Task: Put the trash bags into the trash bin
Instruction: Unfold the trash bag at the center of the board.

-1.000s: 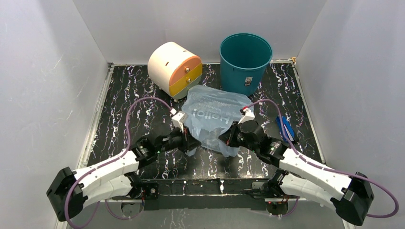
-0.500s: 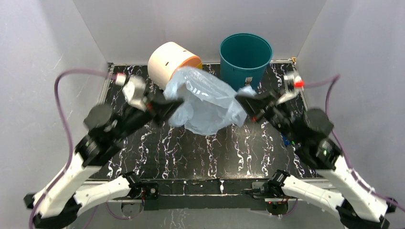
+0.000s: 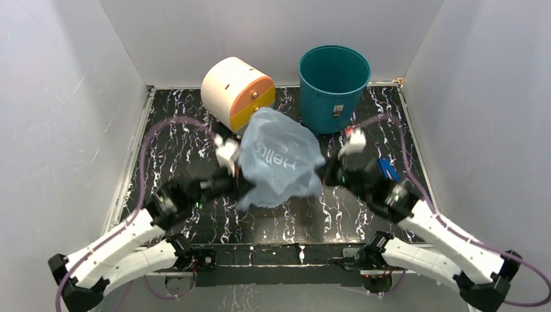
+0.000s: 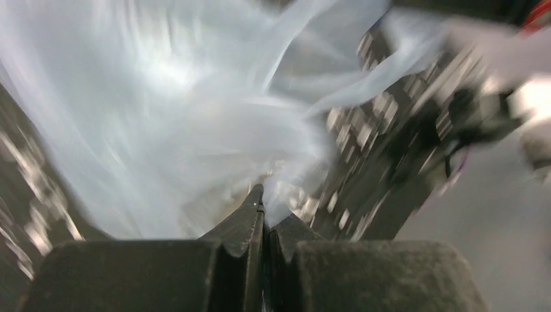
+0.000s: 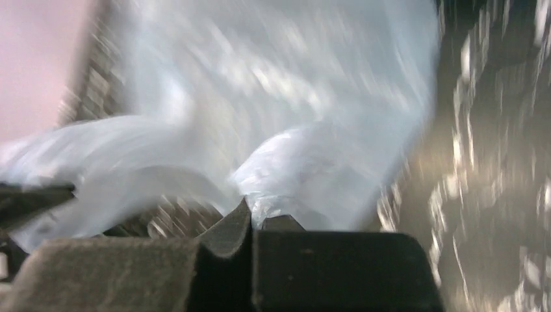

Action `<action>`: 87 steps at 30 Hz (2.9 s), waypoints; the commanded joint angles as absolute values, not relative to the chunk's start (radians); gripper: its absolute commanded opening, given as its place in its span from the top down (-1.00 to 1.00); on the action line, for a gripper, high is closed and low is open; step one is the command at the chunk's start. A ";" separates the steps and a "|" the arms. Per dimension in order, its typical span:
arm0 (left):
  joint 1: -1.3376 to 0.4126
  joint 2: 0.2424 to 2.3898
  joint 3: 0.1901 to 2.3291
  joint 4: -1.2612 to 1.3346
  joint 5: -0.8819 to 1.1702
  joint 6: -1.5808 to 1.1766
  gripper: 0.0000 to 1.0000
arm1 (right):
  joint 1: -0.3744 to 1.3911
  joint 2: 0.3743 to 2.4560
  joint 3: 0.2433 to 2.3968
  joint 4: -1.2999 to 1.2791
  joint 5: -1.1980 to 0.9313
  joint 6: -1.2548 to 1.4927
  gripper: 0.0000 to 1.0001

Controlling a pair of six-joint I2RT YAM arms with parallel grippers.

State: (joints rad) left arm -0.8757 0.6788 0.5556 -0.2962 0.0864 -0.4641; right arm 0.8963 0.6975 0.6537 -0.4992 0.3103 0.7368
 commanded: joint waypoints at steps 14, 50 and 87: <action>-0.879 0.564 0.263 0.233 0.292 -0.700 1.00 | 0.891 0.539 0.440 -0.390 0.329 0.932 1.00; -0.891 0.834 1.244 -0.325 0.080 -0.155 1.00 | 0.884 0.876 1.302 -0.359 0.345 0.397 1.00; -0.890 0.801 0.819 -0.416 -0.147 -0.529 1.00 | 0.879 0.890 0.832 -0.355 0.270 0.764 1.00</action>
State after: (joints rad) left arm -0.8879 0.7784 0.7685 -0.4057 -0.1001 -0.4927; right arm 0.8833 0.8200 0.7967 -0.4259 0.3218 0.7746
